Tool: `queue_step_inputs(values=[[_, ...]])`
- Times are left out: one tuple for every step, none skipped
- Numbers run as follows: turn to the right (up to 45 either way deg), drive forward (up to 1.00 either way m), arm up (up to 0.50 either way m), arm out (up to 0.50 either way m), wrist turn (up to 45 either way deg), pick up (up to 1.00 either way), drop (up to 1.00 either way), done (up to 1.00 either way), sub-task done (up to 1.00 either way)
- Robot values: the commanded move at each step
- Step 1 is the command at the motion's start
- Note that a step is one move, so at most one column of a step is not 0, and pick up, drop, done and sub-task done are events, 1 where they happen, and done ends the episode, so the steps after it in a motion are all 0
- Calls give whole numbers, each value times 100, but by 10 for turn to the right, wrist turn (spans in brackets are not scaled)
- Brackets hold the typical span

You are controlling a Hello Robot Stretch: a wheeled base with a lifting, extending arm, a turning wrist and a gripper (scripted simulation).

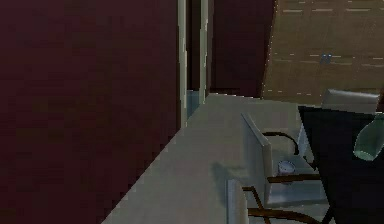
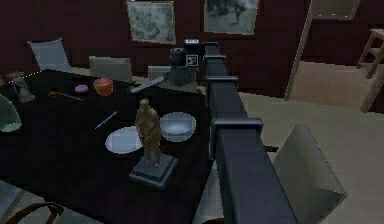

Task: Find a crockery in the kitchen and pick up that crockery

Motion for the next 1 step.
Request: queue_step_inputs(values=[[0,0,0,0,330,0,0,0,0]])
